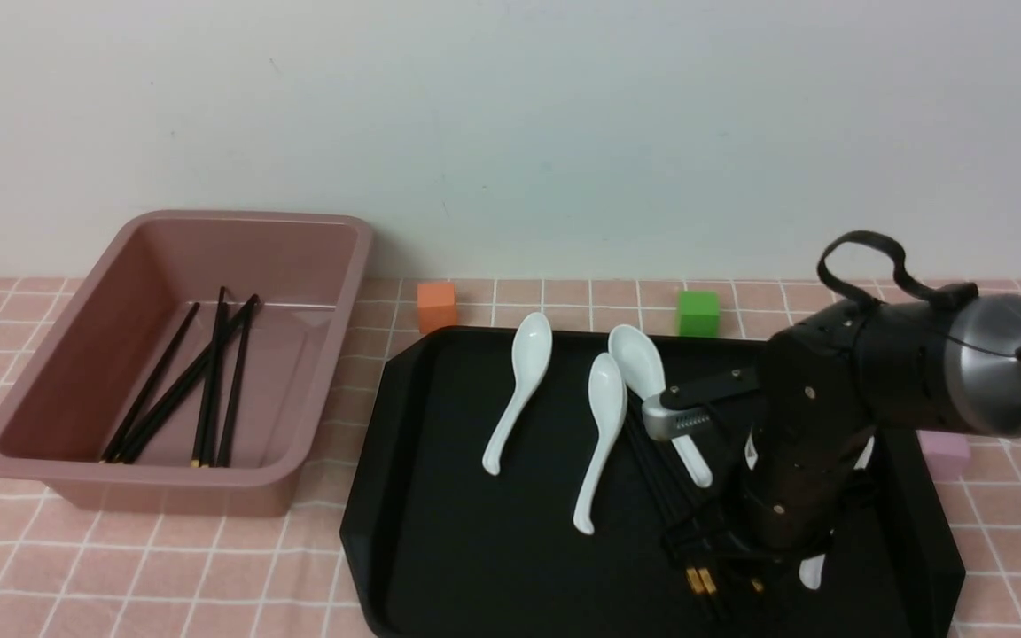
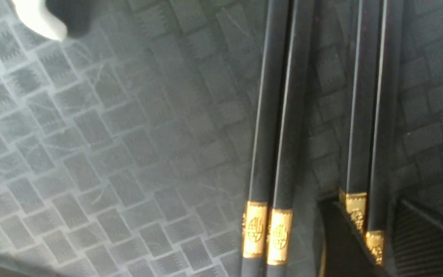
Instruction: On pink tablecloth take chopsticks from black tray and put them in box.
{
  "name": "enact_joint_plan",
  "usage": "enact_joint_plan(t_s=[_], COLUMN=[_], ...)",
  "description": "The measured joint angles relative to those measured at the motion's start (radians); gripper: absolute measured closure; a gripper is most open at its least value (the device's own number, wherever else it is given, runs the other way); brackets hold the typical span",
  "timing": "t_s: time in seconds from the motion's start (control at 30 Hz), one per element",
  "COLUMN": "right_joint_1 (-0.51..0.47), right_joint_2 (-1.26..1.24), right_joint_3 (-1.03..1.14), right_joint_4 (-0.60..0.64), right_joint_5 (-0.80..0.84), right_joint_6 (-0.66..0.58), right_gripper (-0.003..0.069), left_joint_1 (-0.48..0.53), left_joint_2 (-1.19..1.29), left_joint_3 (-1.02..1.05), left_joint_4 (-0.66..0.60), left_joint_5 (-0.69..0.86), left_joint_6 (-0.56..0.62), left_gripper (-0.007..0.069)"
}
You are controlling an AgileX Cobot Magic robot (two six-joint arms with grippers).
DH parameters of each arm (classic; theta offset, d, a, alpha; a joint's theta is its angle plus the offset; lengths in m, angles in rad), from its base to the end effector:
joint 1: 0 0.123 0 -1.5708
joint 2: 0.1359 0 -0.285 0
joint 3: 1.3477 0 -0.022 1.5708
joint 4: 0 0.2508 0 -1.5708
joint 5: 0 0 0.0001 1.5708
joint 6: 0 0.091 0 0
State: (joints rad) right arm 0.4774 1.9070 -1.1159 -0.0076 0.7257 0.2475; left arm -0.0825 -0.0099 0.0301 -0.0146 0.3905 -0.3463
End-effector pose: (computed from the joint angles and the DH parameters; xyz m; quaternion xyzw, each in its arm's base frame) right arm 0.3091 0.1594 0.1412 -0.1171 0.9906 0.0225 0.0669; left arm 0.0521 -0.0048 0.1685 -0.1106 0.8042 -0.1303 0.5693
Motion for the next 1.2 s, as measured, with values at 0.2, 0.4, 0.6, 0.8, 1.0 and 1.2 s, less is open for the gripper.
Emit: enact_joint_plan(t_s=[0.2, 0.4, 0.6, 0.8, 1.0, 1.2], right_joint_1=[0.0, 0.0, 0.0, 0.018, 0.17, 0.313], right_joint_2=[-0.002, -0.073, -0.263, -0.417, -0.315, 0.027], right_joint_3=[-0.003, 0.02, 0.023, -0.017, -0.264, -0.744], right_joint_4=[-0.003, -0.003, -0.014, 0.074, 0.104, 0.104], right_joint_5=[0.009, 0.116, 0.21, 0.203, 0.167, 0.202], right_joint_6=[-0.027, -0.055, -0.056, -0.059, -0.082, -0.148], right_gripper=[0.0512, 0.0512, 0.0512, 0.0512, 0.0512, 0.0512], left_joint_1=[0.0, 0.0, 0.0, 0.0, 0.0, 0.0], left_joint_2=[0.0, 0.0, 0.0, 0.0, 0.0, 0.0], left_joint_3=[0.0, 0.0, 0.0, 0.0, 0.0, 0.0], left_joint_4=[0.0, 0.0, 0.0, 0.0, 0.0, 0.0], left_joint_5=[0.0, 0.0, 0.0, 0.0, 0.0, 0.0], left_joint_6=[0.0, 0.0, 0.0, 0.0, 0.0, 0.0], left_gripper=[0.0386, 0.0386, 0.0386, 0.0386, 0.0386, 0.0386])
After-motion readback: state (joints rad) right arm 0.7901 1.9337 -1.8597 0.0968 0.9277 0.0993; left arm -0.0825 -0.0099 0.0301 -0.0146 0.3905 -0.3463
